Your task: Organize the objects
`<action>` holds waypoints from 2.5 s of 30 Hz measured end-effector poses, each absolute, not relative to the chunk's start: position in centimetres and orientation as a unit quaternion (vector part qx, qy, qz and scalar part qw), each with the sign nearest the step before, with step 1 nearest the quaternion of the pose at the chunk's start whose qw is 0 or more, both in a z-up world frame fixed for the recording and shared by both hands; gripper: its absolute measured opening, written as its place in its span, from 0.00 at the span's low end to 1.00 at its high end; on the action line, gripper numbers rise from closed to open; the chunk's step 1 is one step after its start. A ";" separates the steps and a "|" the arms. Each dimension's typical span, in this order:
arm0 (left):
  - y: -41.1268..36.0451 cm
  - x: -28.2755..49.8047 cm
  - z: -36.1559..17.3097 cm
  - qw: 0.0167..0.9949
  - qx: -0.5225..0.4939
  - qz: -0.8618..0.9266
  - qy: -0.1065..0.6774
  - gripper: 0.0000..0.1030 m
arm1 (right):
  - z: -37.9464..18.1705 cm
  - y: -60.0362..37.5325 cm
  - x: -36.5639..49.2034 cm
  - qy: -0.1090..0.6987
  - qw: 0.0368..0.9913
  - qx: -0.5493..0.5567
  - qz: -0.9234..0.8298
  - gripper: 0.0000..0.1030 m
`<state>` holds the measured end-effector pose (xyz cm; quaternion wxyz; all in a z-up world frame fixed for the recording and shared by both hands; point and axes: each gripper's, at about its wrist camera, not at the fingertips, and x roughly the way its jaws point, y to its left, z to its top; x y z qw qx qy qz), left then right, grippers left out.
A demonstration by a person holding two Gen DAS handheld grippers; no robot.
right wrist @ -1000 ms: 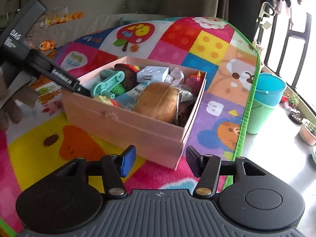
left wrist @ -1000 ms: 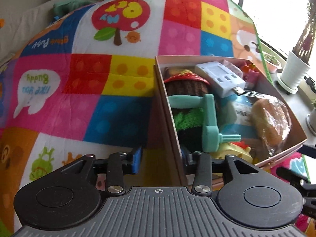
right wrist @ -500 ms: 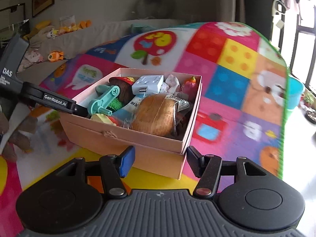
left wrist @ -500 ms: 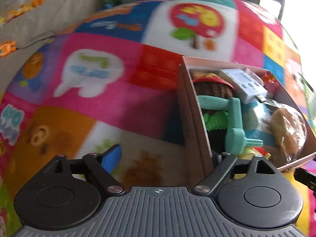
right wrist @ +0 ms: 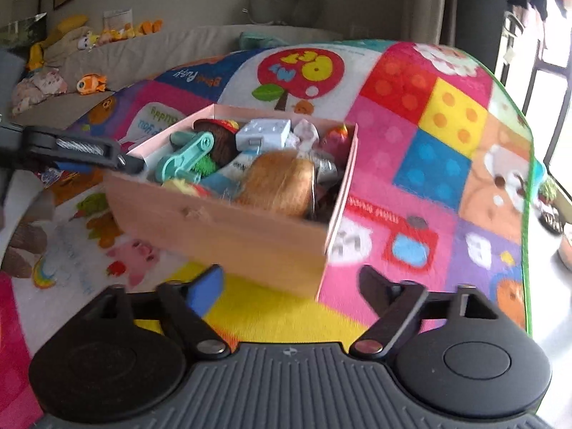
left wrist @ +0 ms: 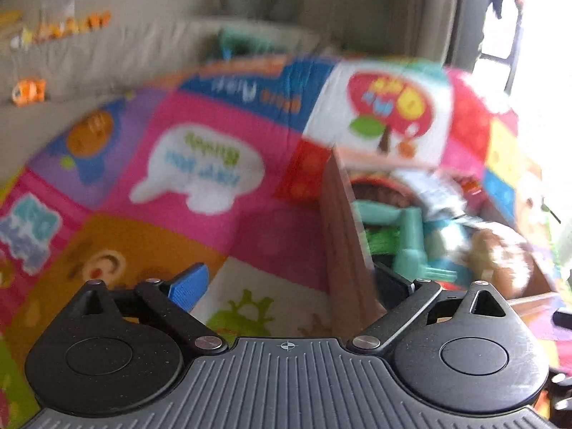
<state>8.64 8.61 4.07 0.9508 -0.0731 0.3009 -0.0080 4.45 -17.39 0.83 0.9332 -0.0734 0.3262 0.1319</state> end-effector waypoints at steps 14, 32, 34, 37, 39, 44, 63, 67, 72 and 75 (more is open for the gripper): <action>3.6 -0.9 0.4 0.939 -0.018 -0.034 0.341 0.96 | -2.2 -18.0 1.6 0.360 0.929 -0.023 0.079 1.00; 1.8 -0.3 -0.2 0.942 0.008 0.003 0.336 0.97 | -2.6 -17.5 1.0 0.333 0.941 -0.011 0.054 1.00; 1.8 -0.4 -0.1 0.942 0.009 0.001 0.335 0.96 | -2.6 -17.5 1.0 0.333 0.941 -0.010 0.054 1.00; 1.8 -0.5 -0.1 0.943 0.004 -0.003 0.334 0.96 | -2.6 -17.5 1.0 0.333 0.941 -0.010 0.054 1.00; 1.5 -0.4 -0.1 0.942 0.010 0.000 0.335 0.96 | -2.6 -17.5 1.0 0.333 0.941 -0.010 0.054 1.00; 1.8 -0.6 -0.1 0.942 0.008 -0.002 0.334 0.95 | -2.6 -17.5 1.1 0.333 0.941 -0.010 0.054 1.00; 1.8 -0.6 -0.2 0.942 0.008 -0.001 0.335 0.96 | -2.6 -17.5 1.1 0.333 0.941 -0.010 0.054 1.00; 1.8 -0.5 -0.2 0.942 0.007 -0.002 0.335 0.96 | -2.6 -17.5 1.2 0.333 0.941 -0.011 0.054 1.00; 1.8 -0.5 -0.2 0.942 0.007 -0.002 0.335 0.96 | -2.6 -17.5 1.2 0.333 0.941 -0.011 0.054 1.00; 1.8 -0.5 -0.2 0.942 0.008 -0.002 0.335 0.96 | -2.6 -17.5 1.2 0.333 0.941 -0.010 0.054 1.00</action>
